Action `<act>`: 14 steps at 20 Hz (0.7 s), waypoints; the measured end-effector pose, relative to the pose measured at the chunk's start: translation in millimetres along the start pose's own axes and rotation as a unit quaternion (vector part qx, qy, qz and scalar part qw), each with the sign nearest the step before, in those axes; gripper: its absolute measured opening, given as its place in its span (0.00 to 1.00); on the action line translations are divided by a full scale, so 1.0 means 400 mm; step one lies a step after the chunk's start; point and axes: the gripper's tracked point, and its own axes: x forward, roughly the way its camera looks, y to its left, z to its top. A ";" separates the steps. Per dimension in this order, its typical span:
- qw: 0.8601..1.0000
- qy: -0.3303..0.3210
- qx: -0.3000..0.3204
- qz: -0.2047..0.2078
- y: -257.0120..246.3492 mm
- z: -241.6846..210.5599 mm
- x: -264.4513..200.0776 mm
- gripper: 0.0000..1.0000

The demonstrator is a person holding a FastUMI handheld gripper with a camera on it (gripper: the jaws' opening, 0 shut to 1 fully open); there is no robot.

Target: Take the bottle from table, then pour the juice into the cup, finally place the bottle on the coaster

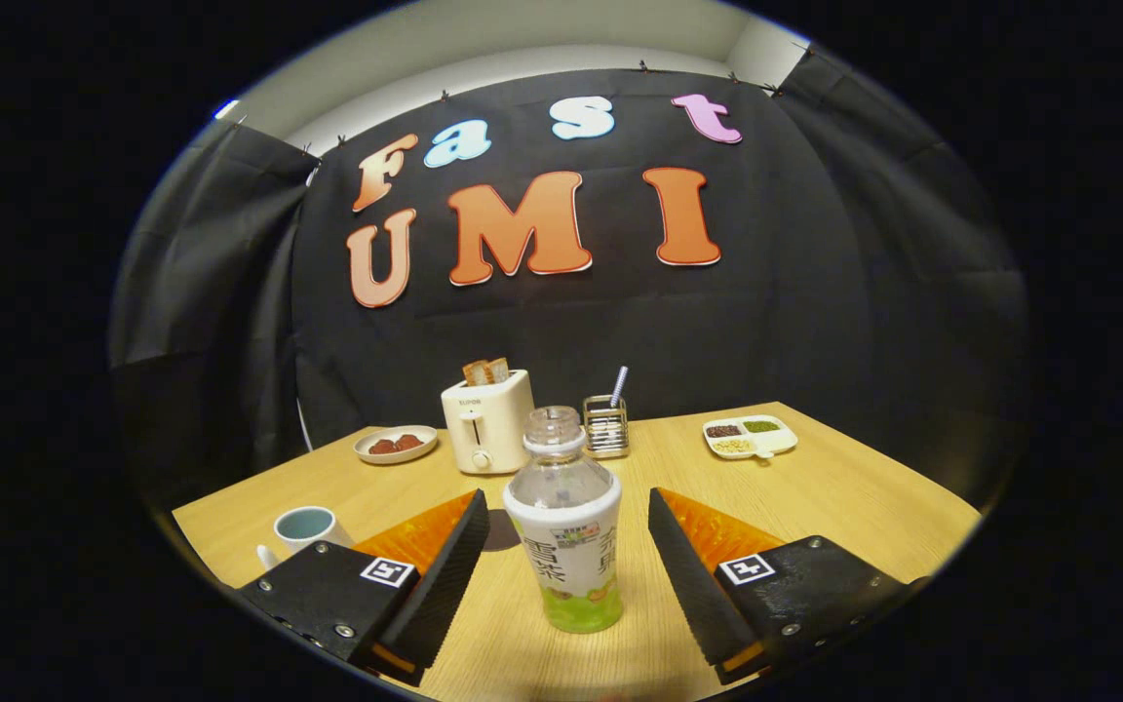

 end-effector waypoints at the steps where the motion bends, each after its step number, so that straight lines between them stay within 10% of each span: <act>1: 1.000 0.007 -0.002 -0.006 0.000 -0.018 0.005 0.97; 14: 0.996 0.080 -0.009 -0.044 0.002 -0.166 0.046 0.66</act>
